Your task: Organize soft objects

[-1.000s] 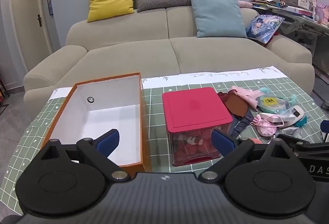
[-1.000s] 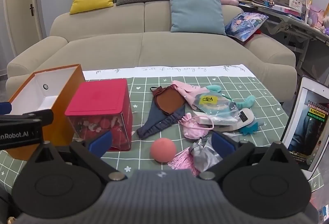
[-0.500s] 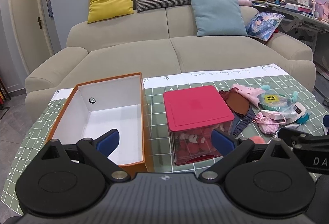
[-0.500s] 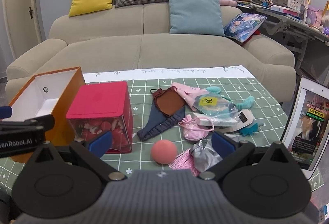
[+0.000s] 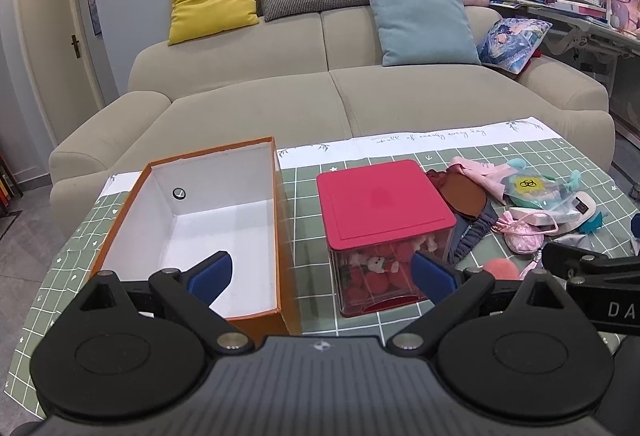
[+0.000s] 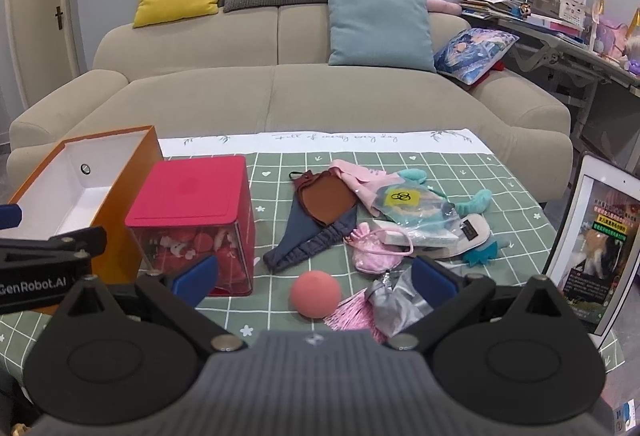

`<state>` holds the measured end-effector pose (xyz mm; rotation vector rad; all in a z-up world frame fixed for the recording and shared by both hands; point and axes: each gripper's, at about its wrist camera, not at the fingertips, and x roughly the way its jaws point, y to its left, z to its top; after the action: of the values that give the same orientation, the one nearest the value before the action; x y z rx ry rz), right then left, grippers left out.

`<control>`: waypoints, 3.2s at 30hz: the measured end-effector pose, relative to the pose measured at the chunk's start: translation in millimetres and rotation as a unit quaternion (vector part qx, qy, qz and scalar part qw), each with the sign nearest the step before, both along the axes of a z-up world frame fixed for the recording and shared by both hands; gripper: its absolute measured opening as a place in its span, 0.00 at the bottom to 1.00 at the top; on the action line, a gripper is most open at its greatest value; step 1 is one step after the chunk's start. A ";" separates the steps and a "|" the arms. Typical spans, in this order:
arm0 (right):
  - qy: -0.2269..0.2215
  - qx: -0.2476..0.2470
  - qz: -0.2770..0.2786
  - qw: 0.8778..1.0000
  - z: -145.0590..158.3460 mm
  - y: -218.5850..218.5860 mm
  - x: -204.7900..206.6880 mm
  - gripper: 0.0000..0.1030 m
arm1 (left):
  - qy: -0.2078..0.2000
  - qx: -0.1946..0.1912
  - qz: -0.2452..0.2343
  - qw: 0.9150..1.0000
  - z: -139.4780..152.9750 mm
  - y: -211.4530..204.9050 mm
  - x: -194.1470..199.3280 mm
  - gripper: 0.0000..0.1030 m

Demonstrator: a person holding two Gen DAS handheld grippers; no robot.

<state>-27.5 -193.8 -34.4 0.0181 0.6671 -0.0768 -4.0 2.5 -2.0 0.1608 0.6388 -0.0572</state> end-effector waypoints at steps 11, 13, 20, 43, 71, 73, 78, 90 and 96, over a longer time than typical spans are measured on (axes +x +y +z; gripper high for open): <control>0.004 0.003 -0.004 1.000 -0.8 -1.7 0.2 0.98 | 0.004 0.000 0.000 1.000 -2.4 -1.2 0.2 1.00; 0.004 0.003 -0.003 1.000 -0.7 -1.7 0.2 0.98 | 0.004 0.001 0.000 1.000 -2.5 -1.2 0.3 1.00; 0.004 0.003 -0.002 1.000 -0.6 -2.2 -0.4 0.98 | 0.007 0.002 -0.002 1.000 -2.5 -0.7 0.2 1.00; 0.009 0.000 -0.003 1.000 -3.1 -1.5 0.6 0.98 | 0.016 -0.002 0.001 1.000 -5.0 -1.0 1.2 1.00; 0.126 0.032 -0.033 0.991 -70.8 -118.7 72.7 0.98 | 0.066 -0.034 -0.251 0.965 -30.8 -97.7 31.2 1.00; 0.157 0.036 -0.035 0.986 -85.4 -125.1 91.8 0.98 | 0.085 -0.032 -0.275 0.957 -42.4 -111.4 41.3 1.00; 0.207 0.025 -0.042 0.977 -110.5 -133.0 115.0 0.84 | 0.117 -0.011 -0.307 0.944 -70.8 -136.8 60.7 1.00; 0.252 0.053 -0.041 0.965 -122.2 -144.9 109.2 0.04 | 0.139 0.028 -0.329 0.934 -114.0 -170.4 88.0 1.00; 0.235 0.051 -0.024 0.970 -111.6 -143.3 102.5 0.02 | 0.148 0.052 -0.315 0.936 -129.7 -181.1 96.7 1.00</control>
<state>75.0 -337.0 -146.0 0.1188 1.1445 -0.0943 92.7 -178.7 -131.7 0.4625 0.8704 -0.6791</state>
